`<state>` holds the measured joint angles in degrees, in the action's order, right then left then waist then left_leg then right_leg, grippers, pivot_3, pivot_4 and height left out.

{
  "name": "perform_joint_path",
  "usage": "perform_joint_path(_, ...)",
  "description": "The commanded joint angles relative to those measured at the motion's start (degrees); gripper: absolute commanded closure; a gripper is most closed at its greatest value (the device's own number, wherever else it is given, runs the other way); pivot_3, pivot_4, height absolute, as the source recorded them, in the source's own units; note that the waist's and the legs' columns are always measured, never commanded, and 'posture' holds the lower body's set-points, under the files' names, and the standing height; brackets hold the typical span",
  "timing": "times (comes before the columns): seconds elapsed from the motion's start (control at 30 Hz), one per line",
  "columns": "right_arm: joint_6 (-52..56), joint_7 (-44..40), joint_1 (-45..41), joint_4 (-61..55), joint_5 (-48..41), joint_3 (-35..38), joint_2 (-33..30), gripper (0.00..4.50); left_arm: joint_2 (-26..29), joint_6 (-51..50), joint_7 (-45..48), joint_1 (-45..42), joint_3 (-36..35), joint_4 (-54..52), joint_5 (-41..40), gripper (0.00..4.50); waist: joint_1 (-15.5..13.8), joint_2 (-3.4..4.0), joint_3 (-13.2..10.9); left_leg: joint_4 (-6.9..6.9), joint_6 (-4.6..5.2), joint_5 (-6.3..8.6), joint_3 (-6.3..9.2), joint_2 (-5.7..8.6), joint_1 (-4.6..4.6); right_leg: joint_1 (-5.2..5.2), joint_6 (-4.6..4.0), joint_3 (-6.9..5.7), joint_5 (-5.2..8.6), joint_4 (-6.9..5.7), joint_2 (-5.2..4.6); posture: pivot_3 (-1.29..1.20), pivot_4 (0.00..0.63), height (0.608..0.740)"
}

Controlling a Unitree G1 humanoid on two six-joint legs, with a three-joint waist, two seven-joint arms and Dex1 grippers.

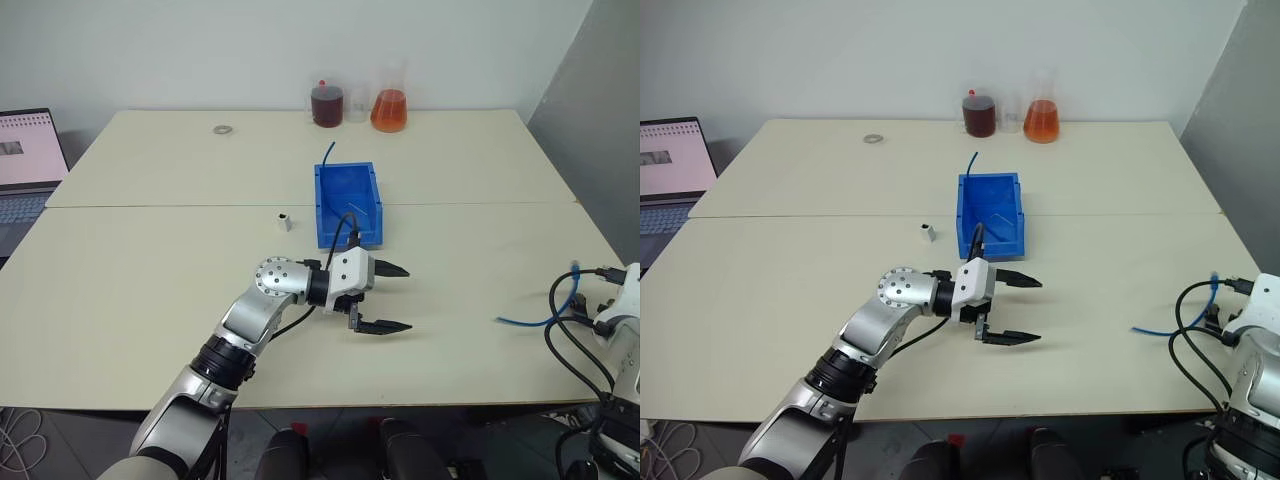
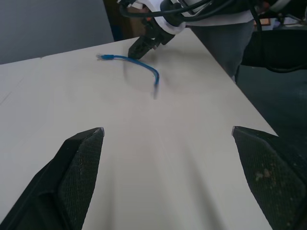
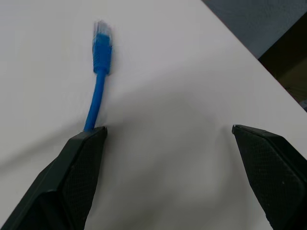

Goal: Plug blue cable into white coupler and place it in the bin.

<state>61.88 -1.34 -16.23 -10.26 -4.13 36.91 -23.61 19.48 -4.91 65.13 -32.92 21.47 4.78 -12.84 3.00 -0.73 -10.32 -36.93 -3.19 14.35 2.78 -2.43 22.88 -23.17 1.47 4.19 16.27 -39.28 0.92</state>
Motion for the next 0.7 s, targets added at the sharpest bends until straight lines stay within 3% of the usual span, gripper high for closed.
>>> perform_joint_path(0.03,-2.17,2.63,-1.52,-2.19,0.42,1.39,-0.58,0.06,0.88,-0.45,-1.11,1.34,-1.69,-3.51,-0.25,0.00,-0.05,0.00,0.00,0.00,0.00,0.00,0.01,0.00,0.00,0.00,0.00,0.00,0.00,-0.02,0.00,0.00,0.150,0.740)
perform_joint_path(0.7,2.22,4.47,-4.56,1.24,-4.20,1.52,5.17,0.06,2.78,-3.27,-1.15,2.85,-2.43,-7.00,-0.64,0.00,-0.10,0.02,0.01,-0.01,-0.01,0.00,0.03,0.00,-0.01,0.00,-0.01,-0.03,0.00,-0.04,-0.01,0.00,0.150,0.740)
